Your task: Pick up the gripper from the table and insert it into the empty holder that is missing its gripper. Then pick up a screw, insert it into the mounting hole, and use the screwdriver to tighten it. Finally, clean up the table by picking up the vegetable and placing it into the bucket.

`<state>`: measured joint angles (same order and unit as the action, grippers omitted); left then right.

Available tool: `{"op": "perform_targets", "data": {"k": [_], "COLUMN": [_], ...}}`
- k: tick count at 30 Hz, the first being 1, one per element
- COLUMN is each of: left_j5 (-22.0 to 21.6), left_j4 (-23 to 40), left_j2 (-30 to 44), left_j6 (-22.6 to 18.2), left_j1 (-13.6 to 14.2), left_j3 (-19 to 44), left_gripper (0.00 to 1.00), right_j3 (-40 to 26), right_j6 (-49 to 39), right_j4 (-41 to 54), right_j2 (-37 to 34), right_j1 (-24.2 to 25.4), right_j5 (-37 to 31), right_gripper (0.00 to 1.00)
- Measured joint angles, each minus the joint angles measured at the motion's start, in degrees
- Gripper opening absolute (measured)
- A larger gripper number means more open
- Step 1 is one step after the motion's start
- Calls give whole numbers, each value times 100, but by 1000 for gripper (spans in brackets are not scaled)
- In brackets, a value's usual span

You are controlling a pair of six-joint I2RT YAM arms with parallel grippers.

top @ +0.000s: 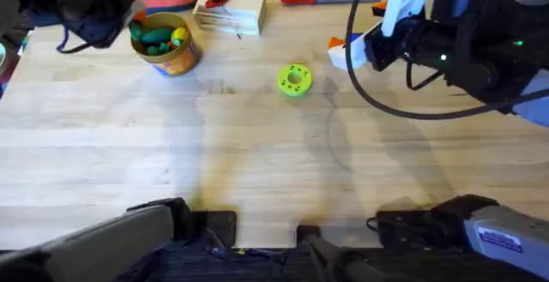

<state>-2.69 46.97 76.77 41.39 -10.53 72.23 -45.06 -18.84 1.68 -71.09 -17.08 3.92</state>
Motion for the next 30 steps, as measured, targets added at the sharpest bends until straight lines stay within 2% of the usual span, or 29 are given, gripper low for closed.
{"op": "perform_targets", "data": {"k": [4,9,10,12,13,14,17,21,25,27,30], "left_j5": [37,135,161,161,163,162,166,332,806,1212,1690], "left_j4": [-583,-674,-649,-619,-604,-604,-604,-577,-308,-74,413], "left_j2": [457,982,1179,1207,1211,1211,1204,1103,655,284,-359], "left_j6": [-40,-60,-90,-92,-78,-88,-182,-656,-1448,-2022,-2930], "left_j1": [1,1,1,-1,1,-1,-2,1,1,28,292], "left_j3": [0,-7,-11,-11,-11,-11,-11,-11,82,187,311], "left_gripper": [17,40,509,832,953,985,997,998,999,998,999], "right_j3": [0,0,0,0,0,0,0,0,0,-13,-200], "right_j6": [-2,-2,-2,-2,-2,-1,-1,101,283,330,370], "right_j4": [19,54,55,56,56,56,48,51,400,811,1752], "right_j2": [0,0,0,0,0,0,0,14,388,710,1148], "right_j1": [0,0,0,0,0,0,0,0,0,0,0], "right_j5": [0,0,0,0,0,0,0,0,-2,0,-28], "right_gripper": [992,992,992,992,994,994,992,991,992,992,992]}}
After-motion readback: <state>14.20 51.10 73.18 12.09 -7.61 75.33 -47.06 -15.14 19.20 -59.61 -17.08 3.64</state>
